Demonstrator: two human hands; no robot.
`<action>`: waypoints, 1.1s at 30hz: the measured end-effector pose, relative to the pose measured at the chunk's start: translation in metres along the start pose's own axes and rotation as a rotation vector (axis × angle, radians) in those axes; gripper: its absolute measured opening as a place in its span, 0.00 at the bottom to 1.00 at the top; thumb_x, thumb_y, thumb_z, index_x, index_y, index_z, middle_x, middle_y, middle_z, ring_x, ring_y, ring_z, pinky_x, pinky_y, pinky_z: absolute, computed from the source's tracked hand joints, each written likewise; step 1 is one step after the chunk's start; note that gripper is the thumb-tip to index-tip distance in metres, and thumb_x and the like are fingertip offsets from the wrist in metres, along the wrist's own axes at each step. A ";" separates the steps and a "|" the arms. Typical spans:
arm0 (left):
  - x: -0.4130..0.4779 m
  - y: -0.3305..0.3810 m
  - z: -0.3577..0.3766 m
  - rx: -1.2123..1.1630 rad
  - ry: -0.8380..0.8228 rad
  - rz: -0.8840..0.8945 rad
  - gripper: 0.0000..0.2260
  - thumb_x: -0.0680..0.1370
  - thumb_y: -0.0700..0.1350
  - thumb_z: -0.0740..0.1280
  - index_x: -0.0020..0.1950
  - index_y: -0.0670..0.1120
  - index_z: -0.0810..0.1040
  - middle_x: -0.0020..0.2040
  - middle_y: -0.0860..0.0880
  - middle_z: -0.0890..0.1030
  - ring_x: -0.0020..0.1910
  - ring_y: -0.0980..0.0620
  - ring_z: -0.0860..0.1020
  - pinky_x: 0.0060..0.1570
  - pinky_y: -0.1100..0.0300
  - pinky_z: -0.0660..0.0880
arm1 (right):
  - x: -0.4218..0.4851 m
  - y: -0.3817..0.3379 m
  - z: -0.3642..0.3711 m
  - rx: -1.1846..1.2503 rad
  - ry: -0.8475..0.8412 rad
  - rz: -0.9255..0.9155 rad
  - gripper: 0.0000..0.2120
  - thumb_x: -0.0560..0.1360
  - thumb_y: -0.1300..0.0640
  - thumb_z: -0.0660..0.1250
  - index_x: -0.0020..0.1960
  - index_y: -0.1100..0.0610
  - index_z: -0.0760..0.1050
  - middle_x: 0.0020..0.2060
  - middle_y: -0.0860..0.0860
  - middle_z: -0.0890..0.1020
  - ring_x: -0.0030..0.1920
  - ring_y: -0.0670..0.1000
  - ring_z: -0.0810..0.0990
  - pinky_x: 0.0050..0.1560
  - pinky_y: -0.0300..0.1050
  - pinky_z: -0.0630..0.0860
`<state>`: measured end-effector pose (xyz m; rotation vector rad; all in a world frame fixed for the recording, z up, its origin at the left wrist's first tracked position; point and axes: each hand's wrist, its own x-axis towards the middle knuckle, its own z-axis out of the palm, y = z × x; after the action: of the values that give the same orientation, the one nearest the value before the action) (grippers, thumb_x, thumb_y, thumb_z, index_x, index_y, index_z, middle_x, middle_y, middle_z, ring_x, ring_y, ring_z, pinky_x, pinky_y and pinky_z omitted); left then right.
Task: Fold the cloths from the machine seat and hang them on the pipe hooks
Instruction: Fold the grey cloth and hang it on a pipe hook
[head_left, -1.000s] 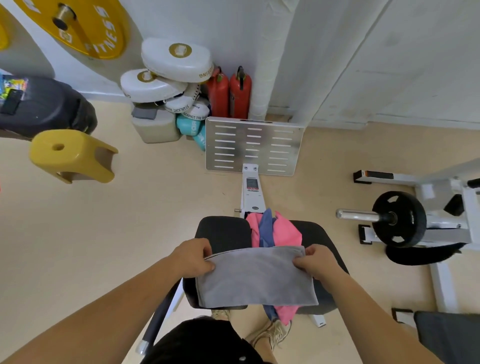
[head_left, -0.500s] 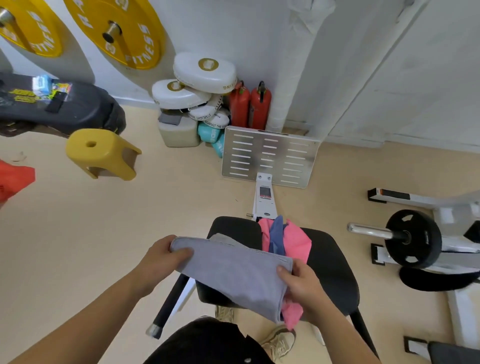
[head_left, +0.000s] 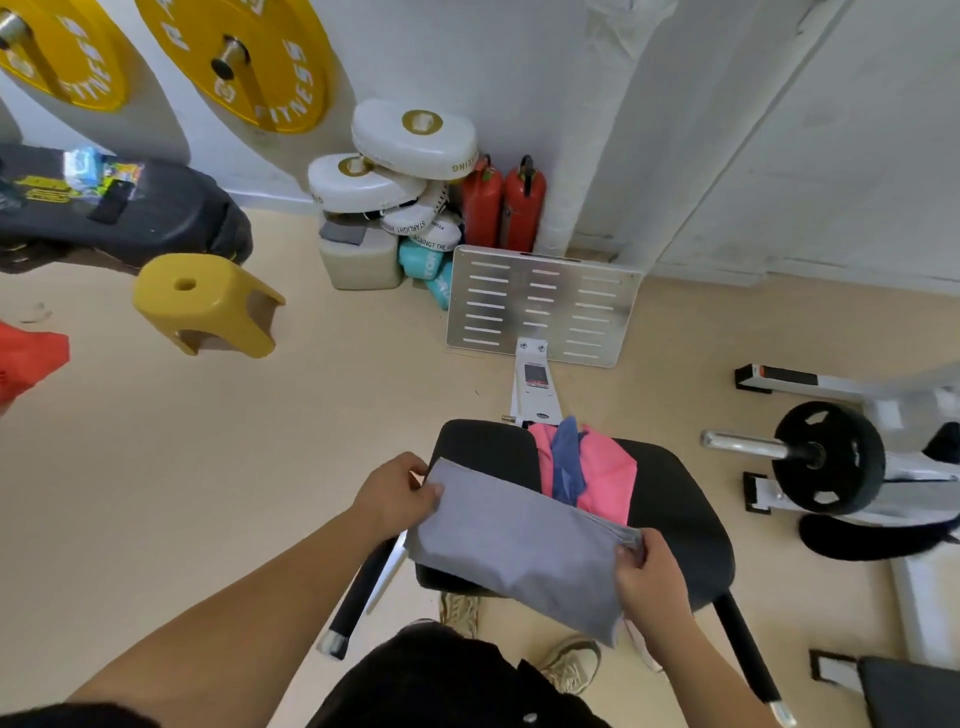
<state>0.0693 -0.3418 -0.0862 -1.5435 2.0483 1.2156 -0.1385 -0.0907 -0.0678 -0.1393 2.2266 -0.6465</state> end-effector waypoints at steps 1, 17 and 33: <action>0.002 0.006 0.005 0.035 -0.024 0.012 0.16 0.78 0.55 0.69 0.62 0.49 0.76 0.54 0.48 0.80 0.49 0.49 0.79 0.47 0.59 0.74 | -0.003 0.006 -0.006 0.001 0.013 0.024 0.05 0.78 0.62 0.67 0.53 0.57 0.73 0.44 0.54 0.80 0.47 0.58 0.80 0.47 0.50 0.76; 0.026 0.062 0.043 0.583 -0.268 0.296 0.26 0.72 0.53 0.72 0.69 0.56 0.71 0.60 0.50 0.80 0.60 0.47 0.76 0.61 0.51 0.78 | -0.024 0.039 -0.035 0.132 0.136 0.010 0.05 0.79 0.59 0.67 0.52 0.50 0.77 0.42 0.51 0.83 0.45 0.53 0.82 0.50 0.50 0.81; -0.061 -0.018 -0.035 -0.172 -0.111 0.216 0.07 0.75 0.45 0.73 0.41 0.48 0.77 0.37 0.52 0.78 0.36 0.56 0.75 0.35 0.66 0.71 | -0.016 -0.024 0.012 0.173 0.012 -0.018 0.07 0.84 0.59 0.61 0.47 0.57 0.71 0.38 0.53 0.76 0.41 0.56 0.74 0.40 0.43 0.73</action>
<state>0.1169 -0.3311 -0.0322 -1.3155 2.1286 1.5569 -0.1211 -0.1118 -0.0515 -0.0674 2.1713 -0.8478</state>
